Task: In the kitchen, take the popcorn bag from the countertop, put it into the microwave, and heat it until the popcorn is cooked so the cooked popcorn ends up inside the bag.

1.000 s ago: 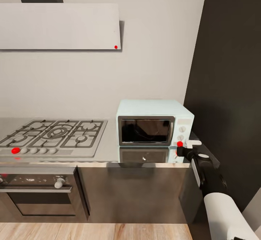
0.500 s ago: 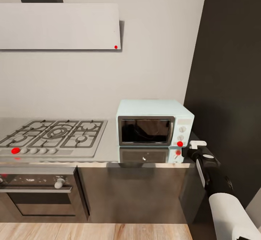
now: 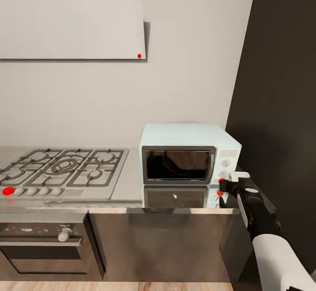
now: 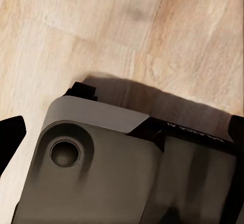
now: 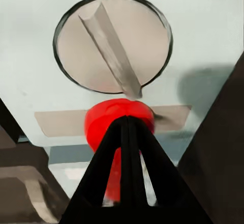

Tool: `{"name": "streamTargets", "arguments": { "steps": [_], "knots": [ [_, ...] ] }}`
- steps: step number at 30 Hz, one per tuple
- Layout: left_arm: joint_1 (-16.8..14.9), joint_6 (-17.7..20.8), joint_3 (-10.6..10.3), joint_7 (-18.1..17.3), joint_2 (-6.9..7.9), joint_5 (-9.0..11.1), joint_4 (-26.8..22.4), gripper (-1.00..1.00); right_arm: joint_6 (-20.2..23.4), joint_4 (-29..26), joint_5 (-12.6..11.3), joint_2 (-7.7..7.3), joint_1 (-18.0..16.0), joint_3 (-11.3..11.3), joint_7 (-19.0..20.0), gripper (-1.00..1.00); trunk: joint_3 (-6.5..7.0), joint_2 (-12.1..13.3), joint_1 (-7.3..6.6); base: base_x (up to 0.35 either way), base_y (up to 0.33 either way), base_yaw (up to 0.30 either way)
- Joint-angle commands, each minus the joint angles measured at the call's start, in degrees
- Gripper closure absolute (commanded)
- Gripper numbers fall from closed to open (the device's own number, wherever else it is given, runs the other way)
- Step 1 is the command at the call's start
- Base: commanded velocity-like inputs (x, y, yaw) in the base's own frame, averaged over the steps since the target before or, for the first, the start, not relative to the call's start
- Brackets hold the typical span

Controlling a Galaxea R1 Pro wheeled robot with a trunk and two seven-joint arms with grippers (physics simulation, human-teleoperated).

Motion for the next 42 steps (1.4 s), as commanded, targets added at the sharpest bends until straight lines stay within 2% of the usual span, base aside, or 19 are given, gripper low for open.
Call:
{"name": "streamTargets", "arguments": {
  "steps": [1,14,26,29,31,33,36,38,40,42],
  "knots": [
    [0.0,-0.1,-0.5,0.2,-0.02,0.4,0.0,-1.0,0.2,0.2,0.6,0.03,0.0,-0.2,0.5,1.0,-0.07,0.0,0.02,0.171,0.0,0.0],
    [0.0,-0.1,-0.5,0.2,-0.08,0.3,0.0,-1.0,0.2,0.3,0.7,-0.06,0.0,-0.2,0.5,1.0,-0.07,0.0,0.02,0.059,0.0,0.0],
    [0.0,-0.1,-0.5,0.5,-0.37,0.4,0.0,-1.0,0.6,-0.7,1.1,-0.06,0.0,-0.1,0.7,1.0,-0.07,0.0,0.02,-0.32,0.0,0.0],
    [0.0,-0.1,-0.5,0.5,-0.37,0.3,0.0,-1.0,1.2,-3.3,1.6,0.06,0.0,-0.1,1.1,1.0,-0.07,0.0,0.02,-0.345,0.0,0.0],
    [0.0,-0.1,-0.5,0.5,-0.37,0.3,0.0,-1.0,3.7,-5.1,1.7,0.1,0.0,-0.1,1.7,1.0,-0.07,0.0,0.02,-0.345,0.0,0.0],
    [0.0,-0.1,-0.5,0.5,-0.37,0.3,0.0,-1.0,8.6,-7.7,1.7,0.14,-0.1,-0.1,2.1,1.0,-0.07,0.0,0.02,-0.345,0.0,0.0],
    [0.0,-0.1,-0.6,0.5,-0.38,0.3,0.0,-1.0,14.5,-17.5,1.5,0.24,0.4,0.0,2.3,1.0,-0.07,0.0,0.02,-0.345,0.0,0.0],
    [0.0,-0.1,-0.6,0.5,-0.39,0.3,0.0,-1.0,17.8,-22.1,1.1,0.53,3.0,0.1,2.4,1.0,-0.07,0.0,0.02,-0.345,0.0,0.0],
    [0.0,-0.1,-0.6,0.5,-0.4,0.3,0.0,-1.0,18.7,-22.2,1.0,0.7,3.9,0.1,2.4,1.0,-0.07,0.0,0.02,-0.345,0.0,0.0],
    [0.0,-0.1,-0.6,0.5,-0.44,0.3,0.0,-1.0,18.9,-19.0,1.0,0.7,4.2,0.1,2.4,1.0,-0.07,0.0,0.02,-0.345,0.0,0.0]
  ]
}}
